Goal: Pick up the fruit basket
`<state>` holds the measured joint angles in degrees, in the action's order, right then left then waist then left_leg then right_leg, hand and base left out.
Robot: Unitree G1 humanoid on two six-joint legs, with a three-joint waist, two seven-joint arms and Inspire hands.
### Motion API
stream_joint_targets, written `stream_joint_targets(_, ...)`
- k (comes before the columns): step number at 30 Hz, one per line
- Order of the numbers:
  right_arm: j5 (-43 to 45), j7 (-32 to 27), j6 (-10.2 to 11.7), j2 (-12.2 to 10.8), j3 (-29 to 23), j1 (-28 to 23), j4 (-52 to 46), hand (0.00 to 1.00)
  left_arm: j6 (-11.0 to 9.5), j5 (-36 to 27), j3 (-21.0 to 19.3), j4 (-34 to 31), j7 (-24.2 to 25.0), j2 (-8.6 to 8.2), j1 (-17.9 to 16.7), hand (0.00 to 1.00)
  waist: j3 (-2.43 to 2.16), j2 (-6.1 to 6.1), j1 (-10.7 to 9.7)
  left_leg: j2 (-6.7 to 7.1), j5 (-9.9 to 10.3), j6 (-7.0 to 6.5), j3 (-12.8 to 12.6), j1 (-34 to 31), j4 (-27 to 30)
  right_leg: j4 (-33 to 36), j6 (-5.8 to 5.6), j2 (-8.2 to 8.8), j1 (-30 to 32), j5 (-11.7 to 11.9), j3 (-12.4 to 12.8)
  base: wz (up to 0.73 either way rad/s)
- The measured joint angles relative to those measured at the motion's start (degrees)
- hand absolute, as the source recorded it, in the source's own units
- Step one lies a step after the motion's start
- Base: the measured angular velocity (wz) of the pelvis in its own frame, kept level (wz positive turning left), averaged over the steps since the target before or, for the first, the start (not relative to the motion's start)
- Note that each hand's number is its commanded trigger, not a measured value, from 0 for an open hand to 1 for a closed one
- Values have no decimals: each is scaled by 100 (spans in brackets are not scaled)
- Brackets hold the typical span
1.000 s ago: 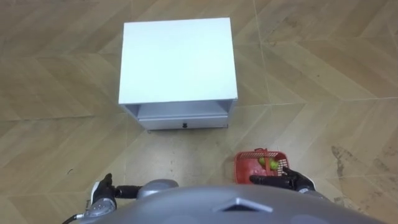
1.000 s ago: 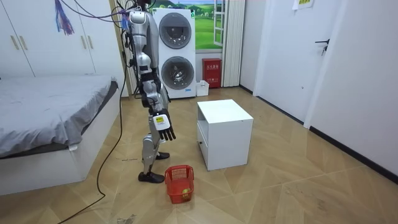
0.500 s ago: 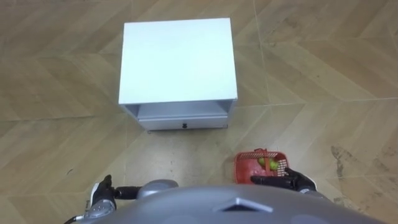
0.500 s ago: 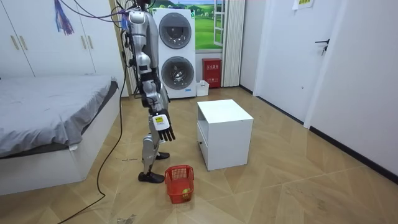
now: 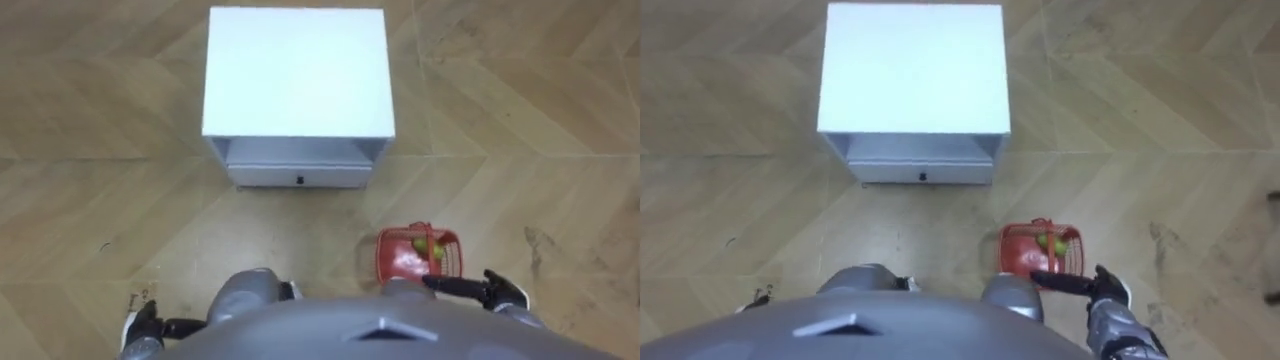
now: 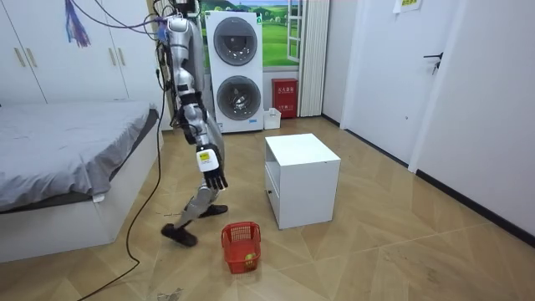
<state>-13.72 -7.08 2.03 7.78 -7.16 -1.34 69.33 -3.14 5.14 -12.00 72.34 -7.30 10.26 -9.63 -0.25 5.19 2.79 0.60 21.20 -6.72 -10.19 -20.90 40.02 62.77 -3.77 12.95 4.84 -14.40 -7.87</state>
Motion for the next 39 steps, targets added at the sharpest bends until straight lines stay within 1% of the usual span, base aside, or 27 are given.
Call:
stream_joint_targets(1,-188,-36,88,19,21,196,-85,0,31,-10,2,44,-49,48,76,0,-3,32,8,0,134,-57,-4,-509,529,194,13,27,-56,101,7,4)
stream_joint_targets(2,-225,-25,121,26,32,309,-91,0,40,-10,4,85,-97,67,183,0,4,47,8,11,198,-69,1,-759,809,221,9,31,-104,104,4,12)
stream_joint_targets(4,-279,-24,200,27,51,699,-176,0,64,-81,49,193,-292,125,517,0,51,109,85,38,509,-113,-5,-1766,1960,403,-36,12,-147,37,38,14)
stream_joint_targets(5,-277,-18,205,32,83,774,-184,0,65,-125,97,221,-338,142,593,0,65,113,80,49,592,-121,-9,-1999,2286,495,-83,0,-109,-79,72,24)
stream_joint_targets(6,-281,-8,210,45,94,857,-204,0,61,-180,274,307,-407,163,722,0,117,83,35,86,729,-172,-10,-2391,2885,1005,-108,3,14,-778,192,37)
stream_joint_targets(7,-282,-12,211,57,115,853,-240,0,59,-284,536,324,-497,193,902,0,168,124,44,144,844,-222,-39,-2726,3407,1653,-128,21,195,-1176,306,53)
stream_joint_targets(8,-280,-22,205,58,134,796,-250,0,42,-342,727,359,-582,213,976,0,176,133,44,202,949,-248,-55,-3059,3899,2338,-68,24,422,-1424,427,42)
stream_joint_targets(9,-281,-32,192,58,134,794,-250,0,23,-344,797,421,-622,219,1033,0,195,153,47,211,993,-256,-71,-3225,4114,2667,-56,0,548,-1507,510,31)
stream_joint_targets(10,-273,-41,184,61,129,811,-255,0,4,-344,898,550,-693,222,1141,0,224,182,50,213,1058,-268,-104,-3556,4523,3287,-9,-32,816,-1640,639,16)
stream_joint_targets(11,-268,-45,184,66,129,835,-257,0,7,-342,938,602,-730,216,1178,0,228,182,51,211,1084,-275,-110,-3715,4703,3562,15,-54,935,-1690,679,19)
stream_joint_targets(12,-272,-56,185,79,129,883,-258,0,7,-340,1040,709,-795,208,1227,0,256,202,14,210,1125,-290,-126,-3993,5035,4052,74,-112,1133,-1760,768,21)
stream_joint_targets(13,-278,-86,187,104,129,900,-258,0,5,-341,1159,767,-852,206,1234,0,277,252,-40,222,1177,-287,-172,-4217,5326,4500,115,-113,1258,-1810,824,22)
stream_joint_targets(16,-390,-269,189,230,129,923,-504,0,-4,-363,1302,754,-933,208,1133,0,269,273,-119,219,1265,-329,-249,-4719,5927,5353,164,-100,1531,-1924,901,16)
stream_joint_targets(17,-398,-316,190,254,129,927,-574,0,-9,-416,1337,754,-973,216,1135,0,271,276,-138,224,1270,-331,-256,-4797,6016,5478,168,-94,1553,-1953,903,15)
stream_joint_targets(19,-379,-477,186,272,130,931,-949,0,-133,-776,1475,758,-1015,260,1075,0,262,380,-248,254,1280,-349,-360,-4981,6234,5857,156,2,1610,-2024,952,15)
stream_joint_targets(20,-363,-506,185,271,130,933,-1063,0,-163,-870,1513,758,-1020,257,1038,0,263,386,-273,258,1285,-355,-371,-5014,6281,5916,166,17,1610,-2046,952,11)
stream_joint_targets(21,-347,-570,179,269,135,940,-1319,0,-196,-1026,1574,757,-1024,255,989,0,257,395,-331,273,1294,-341,-377,-5075,6361,6013,141,17,1608,-2072,956,10)
stream_joint_targets(22,-332,-631,177,272,135,968,-1534,0,-198,-1086,1580,751,-1026,254,973,0,260,432,-399,275,1296,-337,-393,-5109,6407,6087,168,16,1609,-2089,964,7)
stream_joint_targets(23,-332,-687,178,295,139,1048,-1609,0,-199,-1117,1594,750,-1025,254,959,0,268,460,-423,261,1314,-313,-399,-5117,6445,6126,180,13,1601,-2106,973,0)
stream_joint_targets(25,-331,-758,178,323,141,1152,-1663,0,-213,-1122,1668,751,-1022,276,908,0,239,516,-455,248,1321,-303,-401,-5136,6475,6145,144,18,1585,-2160,974,0)
stream_joint_targets(27,-330,-833,178,353,143,1262,-1688,0,-219,-1120,1682,749,-993,287,852,0,238,563,-502,254,1321,-291,-424,-5133,6487,6149,113,16,1521,-2253,975,9)
stream_joint_targets(28,-329,-864,178,386,142,1282,-1744,0,-224,-1120,1706,749,-973,287,816,0,221,597,-567,289,1325,-272,-453,-5139,6493,6165,130,30,1477,-2313,979,16)
stream_joint_targets(29,-328,-875,178,397,142,1281,-1784,0,-227,-1115,1712,749,-965,291,800,0,222,610,-584,316,1325,-257,-470,-5142,6494,6181,125,44,1454,-2331,980,14)
stream_joint_targets(32,-315,-893,179,522,139,1282,-1835,0,-224,-1107,1701,675,-885,293,678,0,223,653,-608,322,1368,-131,-488,-5141,6544,6262,195,82,1416,-2426,1026,-4)
stream_joint_targets(34,-316,-902,179,658,141,1282,-1833,0,-222,-1110,1715,529,-745,307,541,0,225,657,-615,439,1310,-17,-431,-5179,6482,6262,199,113,1412,-2428,1032,2)
stream_joint_targets(36,-315,-912,180,788,140,1293,-1832,0,-222,-1116,1746,522,-667,315,520,0,225,657,-620,520,1277,51,-386,-5210,6447,6265,198,126,1432,-2428,1031,5)
stream_joint_targets(39,-321,-992,195,960,140,1390,-1828,0,-223,-1118,1830,532,-568,352,515,0,223,654,-619,529,1262,76,-374,-5239,6426,6287,197,127,1519,-2429,1036,1)
